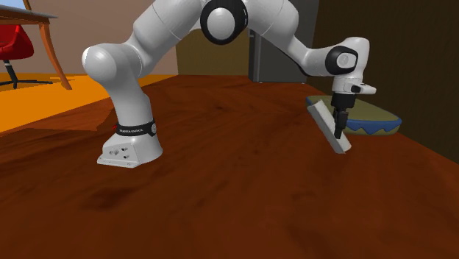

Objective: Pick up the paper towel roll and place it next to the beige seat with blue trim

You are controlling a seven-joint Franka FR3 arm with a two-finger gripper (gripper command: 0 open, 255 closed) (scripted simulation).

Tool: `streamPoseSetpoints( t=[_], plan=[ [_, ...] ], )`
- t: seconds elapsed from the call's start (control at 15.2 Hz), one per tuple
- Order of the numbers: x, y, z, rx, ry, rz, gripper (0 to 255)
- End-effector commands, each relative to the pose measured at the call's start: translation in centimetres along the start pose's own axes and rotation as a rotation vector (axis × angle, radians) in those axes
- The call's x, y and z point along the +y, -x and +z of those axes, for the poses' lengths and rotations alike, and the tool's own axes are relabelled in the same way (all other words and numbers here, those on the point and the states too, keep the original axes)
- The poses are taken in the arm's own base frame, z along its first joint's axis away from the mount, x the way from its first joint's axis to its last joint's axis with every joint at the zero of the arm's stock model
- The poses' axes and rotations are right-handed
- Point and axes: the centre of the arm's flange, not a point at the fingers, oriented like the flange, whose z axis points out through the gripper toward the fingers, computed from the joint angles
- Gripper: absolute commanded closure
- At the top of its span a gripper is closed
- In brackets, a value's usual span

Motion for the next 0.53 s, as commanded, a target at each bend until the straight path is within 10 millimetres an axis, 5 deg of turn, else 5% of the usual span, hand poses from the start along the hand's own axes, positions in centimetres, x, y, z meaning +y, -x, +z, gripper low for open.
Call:
streamPoseSetpoints(
  t=[0.0, 0.26, 0.46],
  plan=[
    [0.1, 0.0, 0.6, -0.005, 0.003, 0.0, 0],
    [0.0, 0.0, -4.4, -0.005, 0.003, 0.0, 0],
    [0.0, 0.0, -4.4, -0.005, 0.003, 0.0, 0]
  ],
)
